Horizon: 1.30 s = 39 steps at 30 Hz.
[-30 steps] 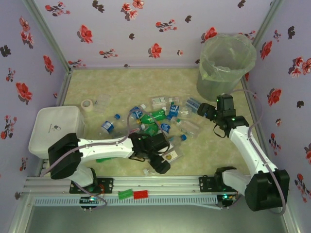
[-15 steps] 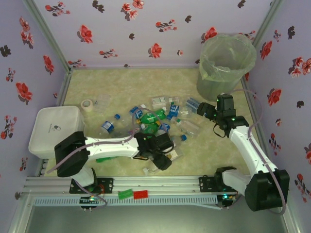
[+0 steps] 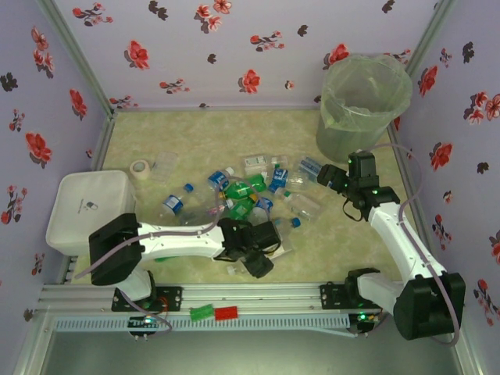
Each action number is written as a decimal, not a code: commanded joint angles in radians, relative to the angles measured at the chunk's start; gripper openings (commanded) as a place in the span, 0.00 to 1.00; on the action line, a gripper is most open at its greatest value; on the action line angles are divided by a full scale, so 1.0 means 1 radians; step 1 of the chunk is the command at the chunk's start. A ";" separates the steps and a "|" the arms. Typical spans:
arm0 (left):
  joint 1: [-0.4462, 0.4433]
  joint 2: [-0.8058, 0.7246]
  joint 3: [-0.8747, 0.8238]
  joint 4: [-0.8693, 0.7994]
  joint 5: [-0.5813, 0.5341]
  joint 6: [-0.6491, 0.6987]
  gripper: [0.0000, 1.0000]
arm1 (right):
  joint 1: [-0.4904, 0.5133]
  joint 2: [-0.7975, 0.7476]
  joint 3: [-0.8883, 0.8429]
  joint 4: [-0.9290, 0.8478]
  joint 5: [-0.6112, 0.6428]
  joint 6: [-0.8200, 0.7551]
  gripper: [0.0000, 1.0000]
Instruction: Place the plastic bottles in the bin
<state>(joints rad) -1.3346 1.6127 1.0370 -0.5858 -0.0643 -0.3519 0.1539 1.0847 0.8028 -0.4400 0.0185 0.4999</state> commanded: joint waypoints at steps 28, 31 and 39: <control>-0.005 0.035 0.042 0.022 -0.091 0.060 0.56 | -0.004 0.011 0.026 -0.019 0.011 0.011 1.00; -0.003 0.001 0.056 0.023 -0.094 0.066 0.53 | -0.004 0.011 0.030 -0.018 0.005 0.015 1.00; 0.083 -0.094 0.072 0.036 -0.094 0.070 0.52 | -0.003 0.005 0.039 0.059 -0.185 0.030 1.00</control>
<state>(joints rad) -1.2953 1.5639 1.0824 -0.5655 -0.1387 -0.2993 0.1539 1.0939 0.8108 -0.4294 -0.0532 0.5095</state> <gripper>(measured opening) 0.544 0.996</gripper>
